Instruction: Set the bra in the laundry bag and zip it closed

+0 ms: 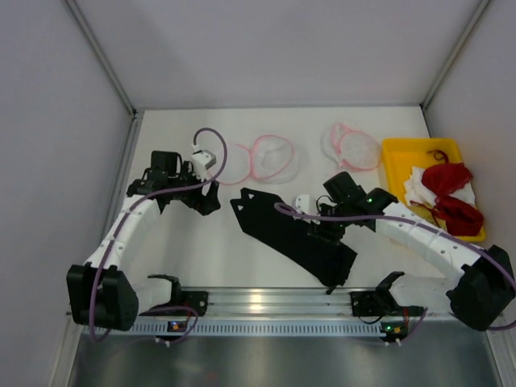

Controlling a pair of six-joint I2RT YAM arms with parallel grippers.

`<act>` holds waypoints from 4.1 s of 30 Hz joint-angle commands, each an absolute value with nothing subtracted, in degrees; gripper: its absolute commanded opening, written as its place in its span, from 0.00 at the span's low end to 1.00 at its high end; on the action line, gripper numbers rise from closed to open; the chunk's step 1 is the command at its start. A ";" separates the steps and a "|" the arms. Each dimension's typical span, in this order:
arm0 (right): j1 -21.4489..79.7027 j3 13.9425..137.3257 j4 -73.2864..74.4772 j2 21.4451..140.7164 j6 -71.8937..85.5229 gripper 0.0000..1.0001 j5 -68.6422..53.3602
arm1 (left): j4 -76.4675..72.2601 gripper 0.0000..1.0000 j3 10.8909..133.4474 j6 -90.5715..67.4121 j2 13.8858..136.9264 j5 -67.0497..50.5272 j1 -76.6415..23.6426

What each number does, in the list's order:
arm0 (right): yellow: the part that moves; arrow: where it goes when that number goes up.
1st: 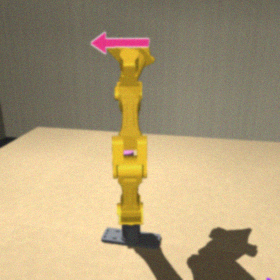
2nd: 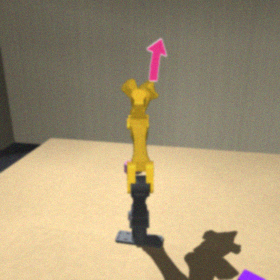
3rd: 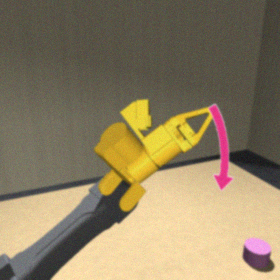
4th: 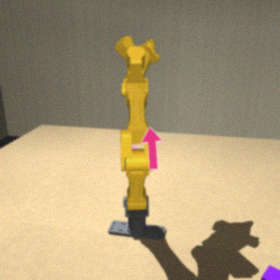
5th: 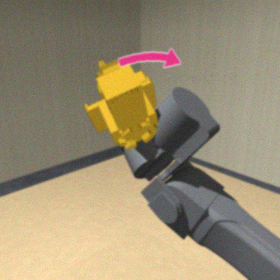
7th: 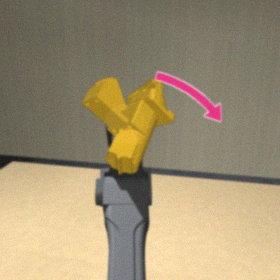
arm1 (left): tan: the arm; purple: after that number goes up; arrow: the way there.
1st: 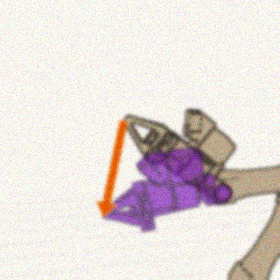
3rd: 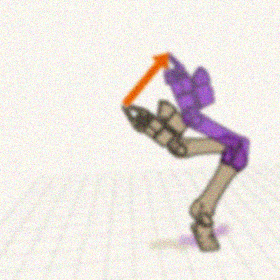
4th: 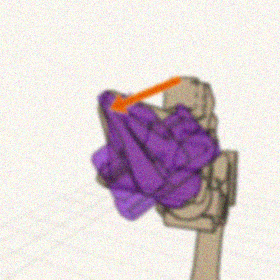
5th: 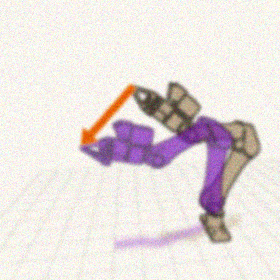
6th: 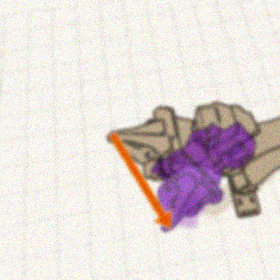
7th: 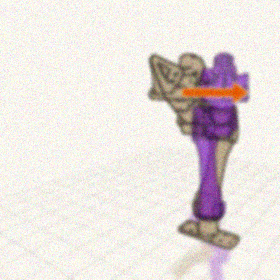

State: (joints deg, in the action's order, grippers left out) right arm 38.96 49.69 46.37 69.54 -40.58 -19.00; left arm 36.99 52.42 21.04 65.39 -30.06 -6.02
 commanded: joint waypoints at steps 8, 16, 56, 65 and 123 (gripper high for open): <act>15.69 55.72 46.84 62.40 -36.12 0.65 -26.36 | 22.25 0.80 55.37 7.74 79.71 -14.60 -19.15; 0.97 58.45 48.52 61.87 -33.23 0.95 -32.60 | 15.74 0.78 57.39 5.89 90.43 -5.28 -25.31; -1.41 62.05 45.97 63.28 -26.19 0.99 -32.61 | 24.70 0.98 57.74 1.16 85.07 -11.95 -23.20; -1.41 61.61 46.14 63.63 -25.93 0.99 -31.56 | 19.25 0.98 59.59 -2.19 94.21 -7.22 -25.05; -2.64 67.24 51.24 61.70 -28.83 0.99 -31.99 | 56.78 0.00 92.71 8.70 64.95 -22.50 31.81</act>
State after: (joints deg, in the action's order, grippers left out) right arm -1.91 64.29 51.03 62.33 -27.94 -30.26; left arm 55.53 87.57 6.00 63.92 -23.53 29.76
